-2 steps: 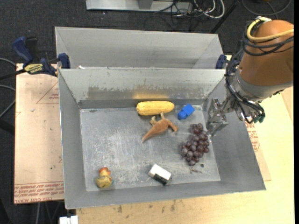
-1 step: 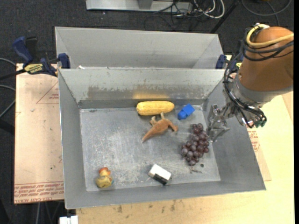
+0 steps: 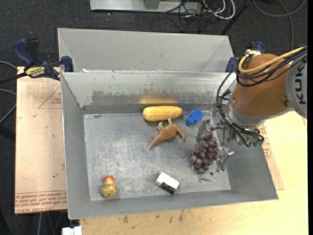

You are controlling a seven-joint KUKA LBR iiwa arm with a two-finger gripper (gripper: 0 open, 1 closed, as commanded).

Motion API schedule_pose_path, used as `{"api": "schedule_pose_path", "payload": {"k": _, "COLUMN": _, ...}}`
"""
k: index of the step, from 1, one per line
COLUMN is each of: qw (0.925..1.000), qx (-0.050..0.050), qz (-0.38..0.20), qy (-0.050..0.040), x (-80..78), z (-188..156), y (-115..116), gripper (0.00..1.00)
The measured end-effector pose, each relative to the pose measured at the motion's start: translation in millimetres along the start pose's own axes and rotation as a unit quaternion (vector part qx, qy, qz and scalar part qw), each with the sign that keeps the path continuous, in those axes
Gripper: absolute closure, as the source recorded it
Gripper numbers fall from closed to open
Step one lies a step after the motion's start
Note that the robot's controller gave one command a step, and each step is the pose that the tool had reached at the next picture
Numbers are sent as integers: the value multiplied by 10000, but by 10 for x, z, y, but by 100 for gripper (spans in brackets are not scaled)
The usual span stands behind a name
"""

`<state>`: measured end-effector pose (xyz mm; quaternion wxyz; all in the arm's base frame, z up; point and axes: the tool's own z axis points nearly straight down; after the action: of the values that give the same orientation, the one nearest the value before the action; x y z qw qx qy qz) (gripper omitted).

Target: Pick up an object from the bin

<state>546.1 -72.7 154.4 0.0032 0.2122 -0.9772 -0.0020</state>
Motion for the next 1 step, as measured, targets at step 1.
{"api": "schedule_pose_path", "payload": {"k": 1, "qw": 10000, "qx": 22, "qz": 5, "qy": -34, "x": -15, "z": -45, "y": -11, "gripper": 0}}
